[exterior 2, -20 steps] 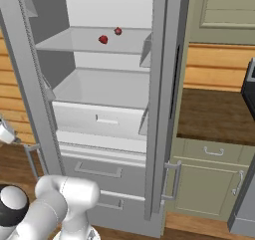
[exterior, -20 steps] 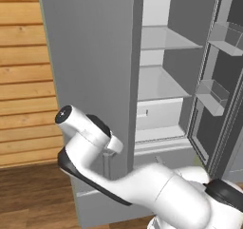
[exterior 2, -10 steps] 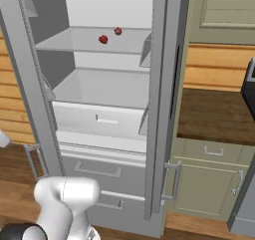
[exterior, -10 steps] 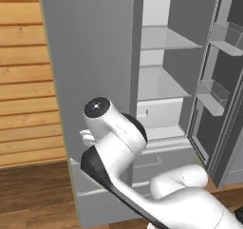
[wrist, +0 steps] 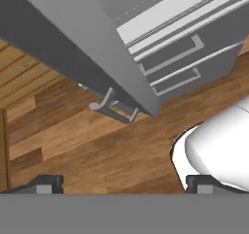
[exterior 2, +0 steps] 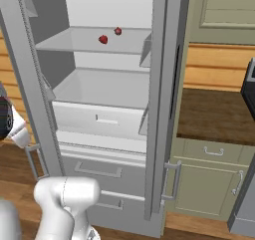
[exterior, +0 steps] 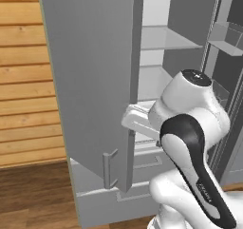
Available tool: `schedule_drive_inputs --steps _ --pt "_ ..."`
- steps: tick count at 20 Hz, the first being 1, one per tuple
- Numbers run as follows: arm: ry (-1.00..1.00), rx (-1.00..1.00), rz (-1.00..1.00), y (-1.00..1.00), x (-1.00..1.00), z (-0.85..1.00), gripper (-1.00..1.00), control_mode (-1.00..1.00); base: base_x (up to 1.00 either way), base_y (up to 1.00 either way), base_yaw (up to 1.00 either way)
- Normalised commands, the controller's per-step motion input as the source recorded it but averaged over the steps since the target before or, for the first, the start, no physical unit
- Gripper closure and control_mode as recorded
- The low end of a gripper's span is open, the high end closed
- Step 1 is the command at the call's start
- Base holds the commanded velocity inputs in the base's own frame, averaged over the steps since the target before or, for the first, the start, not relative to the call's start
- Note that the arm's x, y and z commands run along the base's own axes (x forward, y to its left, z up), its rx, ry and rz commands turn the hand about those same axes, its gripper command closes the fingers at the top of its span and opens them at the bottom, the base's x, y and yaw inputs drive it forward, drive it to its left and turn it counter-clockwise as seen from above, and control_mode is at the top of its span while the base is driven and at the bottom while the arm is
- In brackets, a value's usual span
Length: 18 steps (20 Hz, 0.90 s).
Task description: Take the strawberry from the fridge and place it on top of the pancake, located on the dining counter.
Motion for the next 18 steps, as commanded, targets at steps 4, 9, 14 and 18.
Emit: schedule_drive_inputs --steps 4,9,14,18 --pt "0.00 0.57 0.03 -0.91 -0.02 0.15 -1.00 -1.00 0.00 0.00 0.00" --pt "-0.02 0.70 0.00 -0.37 0.45 0.01 -1.00 -1.00 0.00 0.00 0.00" --pt "0.00 0.48 -0.02 -0.02 0.81 0.00 -1.00 -1.00 0.00 0.00 0.00" --pt "0.00 0.32 -0.05 -0.25 0.78 0.14 -1.00 -1.00 0.00 0.00 0.00"
